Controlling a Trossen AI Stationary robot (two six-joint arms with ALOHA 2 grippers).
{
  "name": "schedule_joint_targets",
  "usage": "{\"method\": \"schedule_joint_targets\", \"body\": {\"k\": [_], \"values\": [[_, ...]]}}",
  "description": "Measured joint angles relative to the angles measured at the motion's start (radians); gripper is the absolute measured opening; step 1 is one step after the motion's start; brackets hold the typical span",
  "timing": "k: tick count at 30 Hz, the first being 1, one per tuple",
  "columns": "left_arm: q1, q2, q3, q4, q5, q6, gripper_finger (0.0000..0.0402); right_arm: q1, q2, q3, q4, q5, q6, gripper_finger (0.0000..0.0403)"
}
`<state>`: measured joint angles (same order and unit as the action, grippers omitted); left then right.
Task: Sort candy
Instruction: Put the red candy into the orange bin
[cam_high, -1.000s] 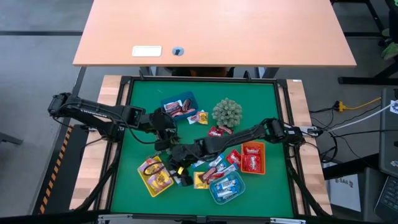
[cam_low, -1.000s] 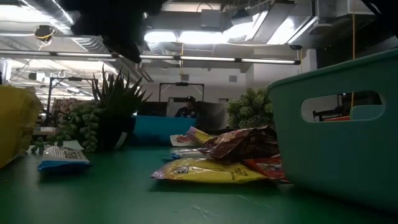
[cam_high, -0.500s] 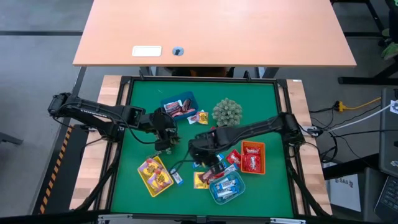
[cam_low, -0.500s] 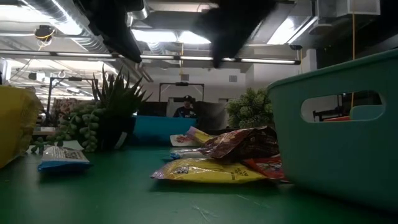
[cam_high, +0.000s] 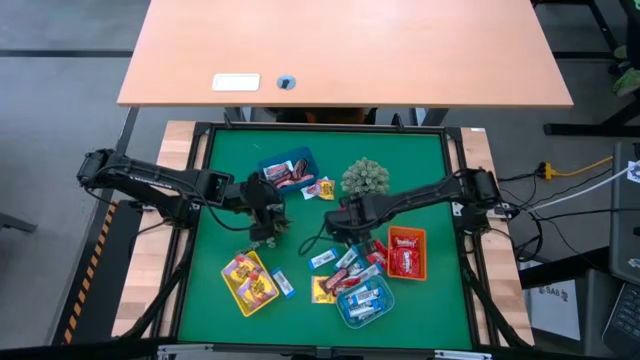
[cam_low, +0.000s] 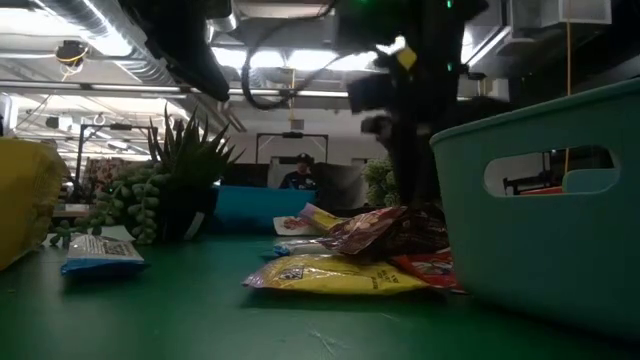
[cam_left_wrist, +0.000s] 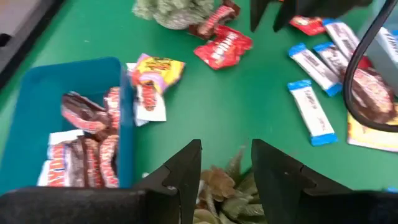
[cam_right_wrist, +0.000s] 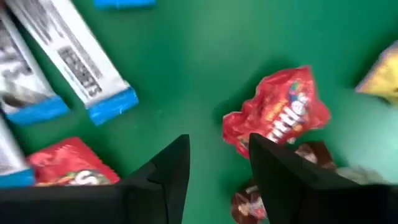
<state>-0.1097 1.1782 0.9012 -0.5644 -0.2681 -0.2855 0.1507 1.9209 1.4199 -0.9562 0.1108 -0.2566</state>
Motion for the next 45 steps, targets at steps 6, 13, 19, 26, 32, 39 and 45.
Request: {"method": "schedule_joint_targets", "body": {"k": [6, 13, 19, 26, 32, 39, 45], "values": [[0.000, 0.000, 0.000, 0.000, -0.054, 0.000, 0.0128, -0.045, 0.008, -0.109, 0.110, 0.059, -0.073, 0.0163], [0.000, 0.000, 0.000, 0.000, -0.062, 0.000, 0.0128, -0.069, 0.008, -0.149, 0.186, 0.109, -0.095, 0.0163], [0.000, 0.000, 0.000, 0.000, -0.062, 0.000, 0.0128, -0.065, 0.005, -0.149, 0.190, 0.140, -0.134, 0.0163], [0.000, 0.000, 0.000, 0.000, -0.062, 0.000, 0.0128, -0.058, 0.005, -0.130, 0.135, 0.144, -0.142, 0.0163], [0.000, 0.000, 0.000, 0.000, -0.062, 0.000, 0.0128, -0.046, 0.004, -0.092, 0.136, 0.176, -0.153, 0.0163], [0.000, 0.000, 0.000, 0.000, -0.063, 0.000, 0.0128, -0.047, 0.014, -0.093, 0.150, 0.145, -0.251, 0.0163], [0.000, 0.000, 0.000, 0.000, -0.064, 0.000, 0.0128, -0.046, 0.045, -0.138, 0.256, 0.138, -0.308, 0.0163]]}}
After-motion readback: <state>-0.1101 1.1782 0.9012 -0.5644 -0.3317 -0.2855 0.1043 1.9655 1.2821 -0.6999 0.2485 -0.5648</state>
